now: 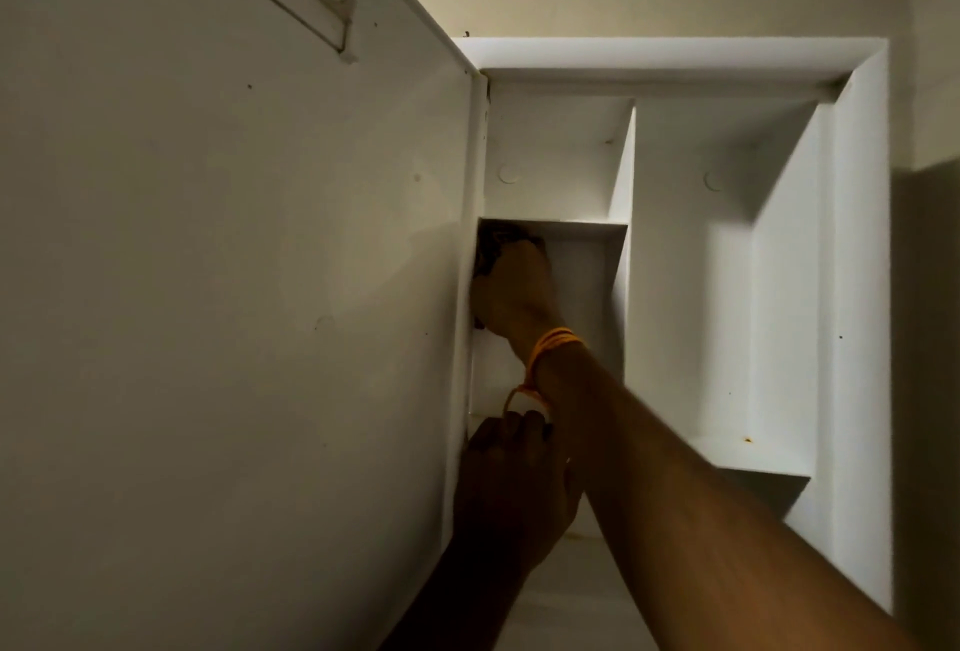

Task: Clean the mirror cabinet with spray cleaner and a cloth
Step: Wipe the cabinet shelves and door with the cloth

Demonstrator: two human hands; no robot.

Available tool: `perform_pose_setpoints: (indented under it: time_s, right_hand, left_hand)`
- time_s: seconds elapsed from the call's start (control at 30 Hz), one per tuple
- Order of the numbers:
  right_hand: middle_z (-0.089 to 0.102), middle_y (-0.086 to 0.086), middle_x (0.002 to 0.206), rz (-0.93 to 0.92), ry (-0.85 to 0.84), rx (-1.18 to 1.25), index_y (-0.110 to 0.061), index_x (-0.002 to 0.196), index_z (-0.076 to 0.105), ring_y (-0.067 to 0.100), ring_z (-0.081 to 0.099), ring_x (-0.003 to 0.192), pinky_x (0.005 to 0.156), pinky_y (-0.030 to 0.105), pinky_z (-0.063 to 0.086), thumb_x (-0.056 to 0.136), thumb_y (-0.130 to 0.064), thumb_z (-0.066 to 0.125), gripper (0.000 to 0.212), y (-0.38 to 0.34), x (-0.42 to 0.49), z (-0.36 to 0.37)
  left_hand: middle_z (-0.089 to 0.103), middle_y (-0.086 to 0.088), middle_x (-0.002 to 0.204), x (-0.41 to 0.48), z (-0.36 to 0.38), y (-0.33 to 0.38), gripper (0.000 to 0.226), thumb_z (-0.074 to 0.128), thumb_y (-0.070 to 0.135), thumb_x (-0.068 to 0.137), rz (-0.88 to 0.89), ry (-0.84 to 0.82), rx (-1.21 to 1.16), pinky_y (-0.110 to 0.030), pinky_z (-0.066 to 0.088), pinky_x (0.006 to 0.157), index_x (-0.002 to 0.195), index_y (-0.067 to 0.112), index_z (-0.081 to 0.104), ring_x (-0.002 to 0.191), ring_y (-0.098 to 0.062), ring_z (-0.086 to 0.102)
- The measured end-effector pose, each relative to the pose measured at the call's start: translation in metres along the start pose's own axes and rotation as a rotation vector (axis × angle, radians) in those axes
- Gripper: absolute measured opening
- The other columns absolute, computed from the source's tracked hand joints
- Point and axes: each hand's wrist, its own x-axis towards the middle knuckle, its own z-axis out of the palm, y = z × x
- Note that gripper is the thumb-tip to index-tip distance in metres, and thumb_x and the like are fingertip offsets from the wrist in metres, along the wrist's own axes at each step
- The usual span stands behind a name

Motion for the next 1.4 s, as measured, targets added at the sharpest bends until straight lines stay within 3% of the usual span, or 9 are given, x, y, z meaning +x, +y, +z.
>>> perform_pose_setpoints:
  time_s: [0.1, 0.2, 0.27, 0.5, 0.63, 0.8, 0.97, 1.1, 1.4]
  right_hand:
    - [0.062, 0.020, 0.114, -0.093, -0.124, -0.142, -0.007, 0.086, 0.060, 0.036, 0.062, 0.100, 0.090, 0.045, 0.053, 0.083, -0.003, 0.059, 0.005, 0.011, 0.005, -0.007]
    - [0.059, 0.014, 0.119, -0.203, -0.195, -0.170, -0.003, 0.117, 0.057, 0.034, 0.059, 0.106, 0.090, 0.038, 0.053, 0.080, 0.001, 0.063, 0.037, 0.024, 0.008, -0.015]
    - [0.058, 0.011, 0.123, -0.250, -0.218, -0.240, -0.006, 0.129, 0.051, 0.031, 0.057, 0.109, 0.089, 0.035, 0.050, 0.084, -0.003, 0.065, 0.048, 0.028, 0.003, -0.018]
    - [0.061, 0.009, 0.117, -0.281, -0.506, -0.481, -0.009, 0.121, 0.058, 0.029, 0.060, 0.103, 0.089, 0.040, 0.052, 0.092, -0.021, 0.059, 0.032, 0.076, -0.046, -0.006]
    - [0.062, 0.013, 0.117, -0.271, -0.580, -0.601, -0.006, 0.118, 0.059, 0.029, 0.062, 0.099, 0.085, 0.039, 0.053, 0.093, -0.022, 0.055, 0.030, 0.057, -0.035, -0.017]
    - [0.064, 0.008, 0.119, -0.344, -0.276, -0.469, -0.016, 0.124, 0.063, 0.029, 0.062, 0.104, 0.084, 0.039, 0.054, 0.088, -0.012, 0.060, 0.036, 0.053, -0.035, -0.044]
    - [0.057, 0.013, 0.123, -0.501, 0.102, -0.527, -0.005, 0.107, 0.067, 0.033, 0.057, 0.103, 0.076, 0.044, 0.055, 0.089, -0.020, 0.062, 0.023, 0.044, -0.025, -0.047]
    - [0.042, 0.016, 0.139, -0.410, 0.084, -0.553, -0.006, 0.112, 0.065, 0.038, 0.049, 0.116, 0.089, 0.045, 0.051, 0.088, -0.014, 0.064, 0.025, 0.040, -0.013, -0.026]
    - [0.042, 0.008, 0.140, -0.462, -0.058, -0.546, -0.014, 0.143, 0.042, 0.033, 0.041, 0.120, 0.082, 0.046, 0.051, 0.092, -0.014, 0.056, 0.052, 0.046, -0.021, -0.005]
  left_hand:
    - [0.068, 0.001, 0.073, 0.001, -0.005, 0.006, 0.045, 0.036, 0.050, 0.083, -0.012, -0.080, 0.088, -0.033, 0.055, 0.058, 0.084, 0.020, 0.069, 0.064, -0.017, 0.066]
    - [0.066, 0.003, 0.075, 0.002, -0.001, 0.007, 0.055, 0.027, 0.057, 0.088, 0.009, -0.074, 0.121, -0.031, 0.052, 0.060, 0.089, 0.022, 0.070, 0.066, -0.015, 0.064]
    - [0.066, 0.002, 0.078, 0.000, 0.000, 0.008, 0.055, 0.029, 0.057, 0.089, 0.038, -0.033, 0.117, -0.032, 0.053, 0.065, 0.092, 0.020, 0.069, 0.071, -0.016, 0.064]
    - [0.073, -0.010, 0.102, -0.010, 0.008, 0.014, 0.045, 0.026, 0.047, 0.099, -0.087, 0.006, -0.025, -0.042, 0.055, 0.083, 0.117, 0.012, 0.049, 0.094, -0.027, 0.071]
    - [0.051, -0.009, 0.142, -0.029, -0.004, 0.014, 0.059, 0.039, 0.051, 0.095, 0.014, -0.067, 0.017, -0.046, 0.036, 0.111, 0.141, 0.014, 0.041, 0.135, -0.026, 0.043]
    - [0.031, -0.006, 0.157, -0.083, -0.005, 0.012, 0.059, 0.029, 0.052, 0.099, -0.044, -0.082, 0.009, -0.039, 0.032, 0.110, 0.149, 0.021, 0.035, 0.144, -0.024, 0.029]
    - [0.065, -0.002, 0.123, -0.118, 0.008, 0.007, 0.053, 0.024, 0.049, 0.102, -0.062, -0.168, -0.023, -0.036, 0.055, 0.089, 0.115, 0.022, 0.068, 0.112, -0.020, 0.064]
    - [0.071, 0.004, 0.106, -0.122, 0.017, 0.005, 0.054, 0.024, 0.047, 0.103, -0.060, -0.086, 0.032, -0.034, 0.054, 0.086, 0.104, 0.023, 0.072, 0.097, -0.014, 0.069]
    - [0.071, 0.003, 0.103, -0.126, 0.027, 0.007, 0.041, 0.038, 0.044, 0.100, -0.047, -0.027, 0.057, -0.036, 0.051, 0.090, 0.104, 0.022, 0.072, 0.098, -0.015, 0.068]
